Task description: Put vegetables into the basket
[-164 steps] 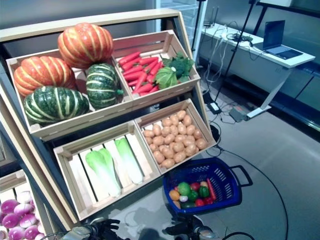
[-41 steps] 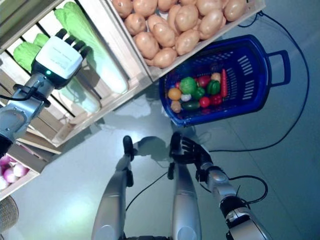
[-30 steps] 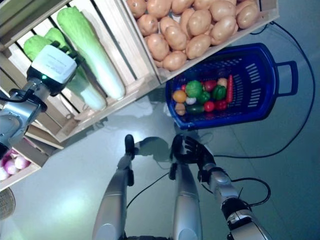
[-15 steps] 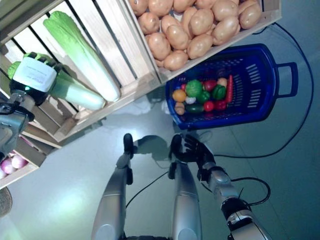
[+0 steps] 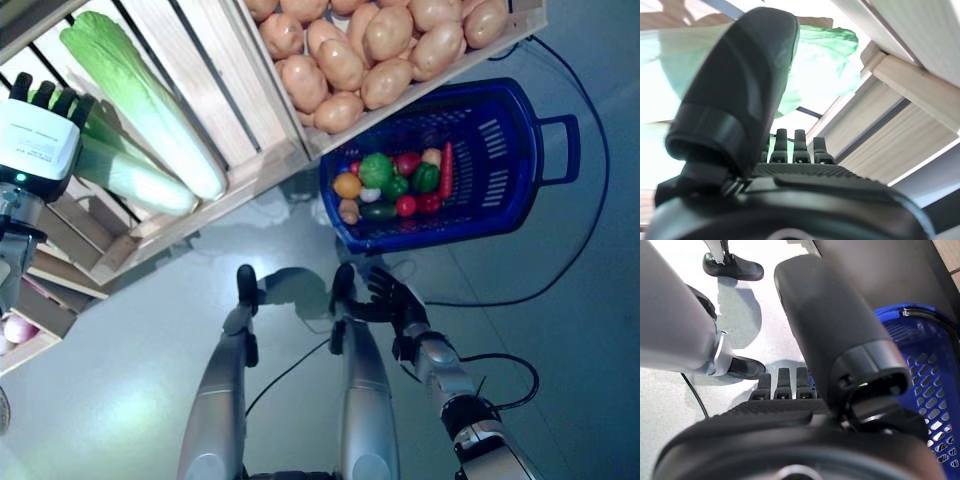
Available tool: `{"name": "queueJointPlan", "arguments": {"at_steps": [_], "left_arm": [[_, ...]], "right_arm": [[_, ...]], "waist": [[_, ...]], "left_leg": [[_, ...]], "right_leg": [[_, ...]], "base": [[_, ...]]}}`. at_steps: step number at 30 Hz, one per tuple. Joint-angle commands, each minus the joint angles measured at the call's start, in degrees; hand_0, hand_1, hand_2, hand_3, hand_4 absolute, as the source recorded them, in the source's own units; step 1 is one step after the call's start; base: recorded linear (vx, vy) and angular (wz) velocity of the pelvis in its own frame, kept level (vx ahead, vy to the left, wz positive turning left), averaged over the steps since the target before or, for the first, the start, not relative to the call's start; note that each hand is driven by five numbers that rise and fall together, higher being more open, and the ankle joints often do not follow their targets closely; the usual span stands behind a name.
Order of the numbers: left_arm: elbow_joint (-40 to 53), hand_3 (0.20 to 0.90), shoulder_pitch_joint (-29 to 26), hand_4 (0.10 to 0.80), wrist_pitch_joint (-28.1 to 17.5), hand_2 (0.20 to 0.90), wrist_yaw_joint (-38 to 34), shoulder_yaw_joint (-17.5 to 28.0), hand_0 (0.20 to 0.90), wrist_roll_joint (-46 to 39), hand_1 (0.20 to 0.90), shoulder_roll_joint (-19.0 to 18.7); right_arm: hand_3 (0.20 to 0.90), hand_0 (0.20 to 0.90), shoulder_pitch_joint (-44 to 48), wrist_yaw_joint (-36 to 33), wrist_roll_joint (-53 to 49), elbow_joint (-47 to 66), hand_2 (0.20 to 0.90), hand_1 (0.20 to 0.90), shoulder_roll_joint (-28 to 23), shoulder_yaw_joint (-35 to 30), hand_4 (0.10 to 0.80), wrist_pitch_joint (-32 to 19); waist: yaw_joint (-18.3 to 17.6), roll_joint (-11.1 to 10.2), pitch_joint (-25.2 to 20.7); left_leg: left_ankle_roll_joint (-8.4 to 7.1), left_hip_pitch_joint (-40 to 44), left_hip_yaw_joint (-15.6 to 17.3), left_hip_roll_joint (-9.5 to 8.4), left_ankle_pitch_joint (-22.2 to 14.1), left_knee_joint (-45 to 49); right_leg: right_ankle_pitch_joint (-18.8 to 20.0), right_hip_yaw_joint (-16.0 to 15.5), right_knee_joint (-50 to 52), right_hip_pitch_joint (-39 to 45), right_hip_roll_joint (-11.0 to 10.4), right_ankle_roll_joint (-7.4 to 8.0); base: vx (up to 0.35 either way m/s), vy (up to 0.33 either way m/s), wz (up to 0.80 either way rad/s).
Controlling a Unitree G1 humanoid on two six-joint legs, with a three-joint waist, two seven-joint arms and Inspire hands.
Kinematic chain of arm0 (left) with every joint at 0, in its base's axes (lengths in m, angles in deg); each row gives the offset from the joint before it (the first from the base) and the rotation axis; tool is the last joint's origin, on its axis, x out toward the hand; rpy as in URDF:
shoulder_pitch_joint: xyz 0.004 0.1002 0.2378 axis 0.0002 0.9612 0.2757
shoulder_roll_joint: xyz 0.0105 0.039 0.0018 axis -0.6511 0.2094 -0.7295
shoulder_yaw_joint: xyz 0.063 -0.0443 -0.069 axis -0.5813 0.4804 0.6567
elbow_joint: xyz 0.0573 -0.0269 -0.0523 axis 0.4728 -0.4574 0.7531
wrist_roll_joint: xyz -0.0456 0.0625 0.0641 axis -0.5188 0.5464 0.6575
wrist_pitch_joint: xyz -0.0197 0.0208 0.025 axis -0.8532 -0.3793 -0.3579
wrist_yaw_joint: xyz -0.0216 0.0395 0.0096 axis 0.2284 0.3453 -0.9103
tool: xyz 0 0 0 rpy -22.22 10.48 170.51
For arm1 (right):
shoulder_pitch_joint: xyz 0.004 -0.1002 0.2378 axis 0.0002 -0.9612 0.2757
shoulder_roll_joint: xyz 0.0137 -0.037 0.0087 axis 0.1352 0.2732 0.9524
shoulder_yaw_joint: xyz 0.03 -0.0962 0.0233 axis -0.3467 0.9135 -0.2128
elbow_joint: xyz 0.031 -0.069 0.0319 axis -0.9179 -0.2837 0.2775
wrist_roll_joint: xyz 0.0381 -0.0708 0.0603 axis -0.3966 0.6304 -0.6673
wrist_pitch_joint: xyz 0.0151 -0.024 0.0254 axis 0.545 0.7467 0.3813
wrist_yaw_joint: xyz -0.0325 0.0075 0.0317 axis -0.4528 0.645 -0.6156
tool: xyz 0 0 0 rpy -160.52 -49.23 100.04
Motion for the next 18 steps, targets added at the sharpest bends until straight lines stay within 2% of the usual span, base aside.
{"name": "queueJointPlan", "arguments": {"at_steps": [1, 12, 14, 15, 16, 18], "left_arm": [[-1.8, 0.9, -5.6, 0.8, 3.0, 0.9, -7.3, 8.5, 0.9, -5.6, 0.9, -1.5], [-4.4, 0.9, -8.1, 0.8, 2.1, 0.9, -9.5, 7.7, 0.9, -7.0, 0.9, 0.3], [-4.7, 0.731, -8.5, 0.687, 2.3, 0.731, -9.4, 7.6, 0.731, -7.0, 0.731, 0.4], [-4.9, 0.568, -8.7, 0.579, 2.3, 0.568, -9.8, 7.3, 0.568, -7.3, 0.568, 0.3], [-4.9, 0.3, -8.8, 0.4, 2.3, 0.3, -9.8, 7.3, 0.3, -7.2, 0.3, 0.4], [-5.1, 0.3, -9.6, 0.4, 2.7, 0.3, -9.4, 6.9, 0.3, -7.2, 0.3, 0.6]], "right_arm": [[0.9, 0.9, -3.3, -2.1, 0.0, 5.4, 0.9, 0.9, -1.6, 0.6, 0.8, -3.7], [0.9, 0.9, -3.1, -4.1, -0.4, 8.7, 0.9, 0.9, -2.0, 1.3, 0.8, -3.3], [0.9, 0.9, -3.0, -4.0, -0.4, 8.7, 0.9, 0.9, -1.9, 1.3, 0.8, -3.4], [0.9, 0.9, -3.1, -4.0, -0.2, 9.1, 0.9, 0.9, -2.1, 1.2, 0.8, -3.3], [0.9, 0.9, -3.2, -4.1, -0.1, 9.2, 0.9, 0.9, -2.1, 1.3, 0.8, -3.3], [0.9, 0.9, -3.1, -4.5, -0.6, 9.3, 0.9, 0.9, -2.1, 1.4, 0.8, -3.4]], "waist": [[-0.7, -0.8, 0.0], [-1.1, -1.9, 0.0], [-1.1, -2.0, 0.0], [-1.2, -2.0, 0.0], [-1.2, -2.1, 0.0], [-1.3, -2.1, 0.0]], "left_leg": [[-0.9, -4.8, 0.9, 0.71, -1.3, 5.8], [-0.86, -6.3, 0.5, 1.05, -1.5, 6.4], [-0.91, -6.5, 0.4, 1.09, -1.4, 6.4], [-0.92, -6.4, 0.4, 1.12, -1.4, 6.1], [-0.91, -6.4, 0.4, 1.14, -1.4, 6.2], [-0.84, -6.6, 0.4, 1.23, -1.5, 6.4]], "right_leg": [[-1.4, 0.5, -1.8, 4.2, -0.5, 2.04], [-1.7, 0.5, -0.6, 2.5, -0.3, 1.95], [-1.7, 0.5, -0.6, 2.3, -0.3, 2.0], [-1.6, 0.4, -0.9, 2.3, -0.3, 2.03], [-1.6, 0.4, -0.8, 2.3, -0.3, 2.02], [-1.8, 0.5, -0.4, 2.1, -0.3, 1.96]], "base": [[0.0, 0.0, 0.0], [0.0, 0.0, 0.0], [0.0, 0.0, 0.0], [0.0, 0.0, 0.0], [0.0, 0.0, 0.0], [0.0, 0.0, 0.0]]}}
